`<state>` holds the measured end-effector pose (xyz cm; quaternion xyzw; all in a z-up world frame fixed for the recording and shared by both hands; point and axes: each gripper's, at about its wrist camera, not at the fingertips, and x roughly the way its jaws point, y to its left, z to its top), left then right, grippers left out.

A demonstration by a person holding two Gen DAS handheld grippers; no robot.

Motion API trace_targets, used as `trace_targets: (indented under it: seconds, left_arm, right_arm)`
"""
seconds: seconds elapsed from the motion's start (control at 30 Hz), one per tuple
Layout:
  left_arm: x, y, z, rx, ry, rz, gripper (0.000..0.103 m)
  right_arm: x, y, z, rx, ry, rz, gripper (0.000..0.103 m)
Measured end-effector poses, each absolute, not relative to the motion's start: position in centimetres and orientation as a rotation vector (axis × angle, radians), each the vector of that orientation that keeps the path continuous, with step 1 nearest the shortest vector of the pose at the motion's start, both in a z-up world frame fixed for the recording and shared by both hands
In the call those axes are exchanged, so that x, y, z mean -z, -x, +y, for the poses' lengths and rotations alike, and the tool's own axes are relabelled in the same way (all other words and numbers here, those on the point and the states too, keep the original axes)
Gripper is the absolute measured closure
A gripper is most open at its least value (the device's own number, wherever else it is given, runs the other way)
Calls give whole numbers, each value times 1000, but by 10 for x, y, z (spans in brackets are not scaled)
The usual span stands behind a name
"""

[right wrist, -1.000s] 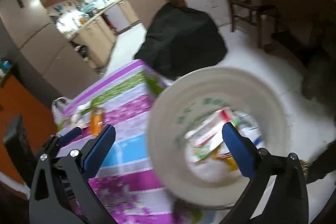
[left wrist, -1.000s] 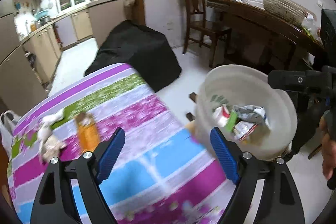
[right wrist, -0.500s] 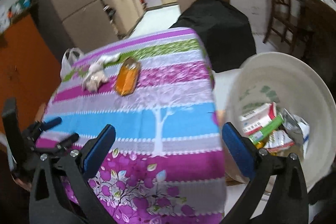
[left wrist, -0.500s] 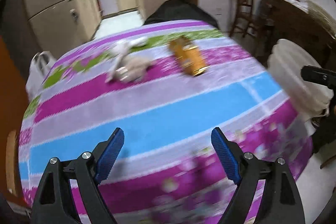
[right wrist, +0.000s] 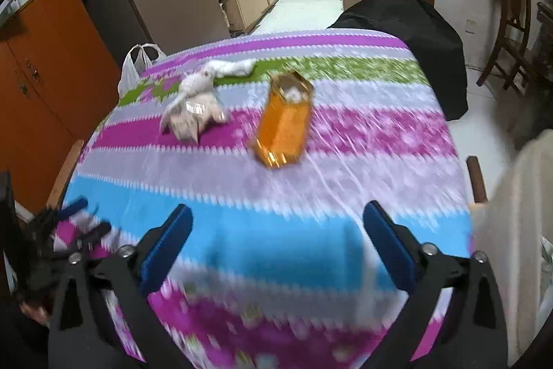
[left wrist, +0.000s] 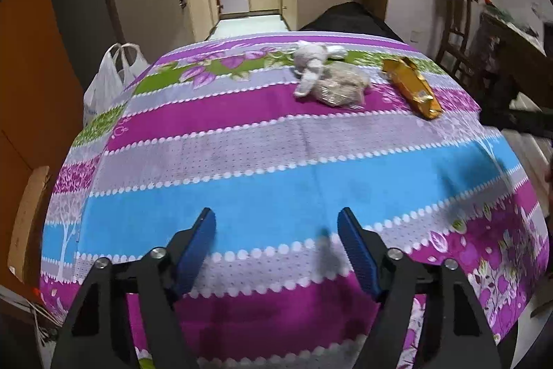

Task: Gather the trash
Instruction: 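Reach the right gripper to the tan mesh bag and white cloth, pushing them apart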

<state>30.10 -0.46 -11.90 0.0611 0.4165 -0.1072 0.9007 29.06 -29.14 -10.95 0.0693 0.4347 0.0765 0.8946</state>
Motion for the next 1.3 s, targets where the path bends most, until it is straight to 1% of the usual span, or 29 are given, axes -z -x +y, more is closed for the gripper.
trace_targets:
  seconds: [0.07, 0.1, 0.17, 0.2, 0.23, 0.27, 0.3, 0.33, 0.37, 0.5, 0.57, 0.6, 0.7, 0.77, 0.8, 0.87, 0.9, 0.93, 0.97, 1.0, 1.1, 1.17, 1.27, 1.3]
  left_arm:
    - [119, -305, -1, 208, -102, 863, 31]
    - [119, -308, 4, 204, -82, 868, 31]
    - [120, -312, 8, 193, -57, 878, 31]
    - [121, -314, 10, 186, -45, 883, 31]
    - [121, -316, 13, 179, -32, 890, 31]
    - [122, -318, 16, 171, -21, 898, 31]
    - [122, -319, 19, 165, -8, 904, 31]
    - [121, -319, 22, 161, 5, 909, 31]
    - [121, -318, 24, 159, 15, 913, 31]
    - [118, -314, 35, 148, 37, 913, 30]
    - [118, -313, 40, 138, 43, 914, 30]
    - [118, -314, 42, 132, 45, 914, 30]
    - [120, -316, 51, 114, 68, 915, 29]
    - [124, -318, 55, 111, 80, 922, 29]
    - [126, -318, 56, 109, 83, 925, 29]
    - [128, -318, 58, 102, 78, 928, 29]
    - [128, -317, 58, 98, 76, 927, 29]
    - [129, -316, 59, 99, 75, 927, 29]
    - [128, -315, 59, 102, 73, 927, 29]
    - [127, -314, 60, 109, 69, 924, 29]
    - [124, -310, 59, 125, 54, 911, 29]
    - [119, -305, 56, 135, 40, 893, 29]
    - [116, -301, 53, 140, 39, 881, 29]
    - [115, -301, 53, 138, 41, 883, 29]
  right_arm:
    - [102, -308, -270, -236, -115, 879, 18]
    - [100, -320, -258, -266, -101, 881, 25]
    - [101, -345, -240, -294, -87, 887, 34]
    - [103, -360, -231, -291, -77, 900, 44]
    - [109, -382, -223, -270, -77, 931, 58]
    - [115, -402, -220, -246, -103, 960, 67]
    - [121, -423, -220, -233, -143, 985, 79]
    - [124, -442, -220, -213, -178, 995, 85]
    - [125, -453, -221, -197, -194, 986, 86]
    - [136, -505, -223, -122, -236, 994, 86]
    - [141, -510, -219, -145, -230, 987, 85]
    - [141, -508, -217, -167, -221, 1006, 83]
    - [152, -481, -212, -295, -294, 1151, 83]
    - [159, -440, -205, -441, -361, 1244, 83]
    - [156, -424, -204, -471, -361, 1242, 83]
    - [134, -378, -214, -454, -328, 1126, 76]
    - [123, -358, -222, -456, -327, 1069, 65]
    - [114, -340, -230, -438, -318, 1019, 58]
    - [107, -324, -239, -413, -301, 976, 55]
    - [102, -305, -248, -402, -290, 943, 49]
    - [99, -273, -263, -376, -264, 913, 46]
    - [106, -250, -263, -351, -222, 903, 42]
    - [121, -233, -250, -343, -141, 919, 33]
    - [125, -231, -248, -349, -132, 923, 23]
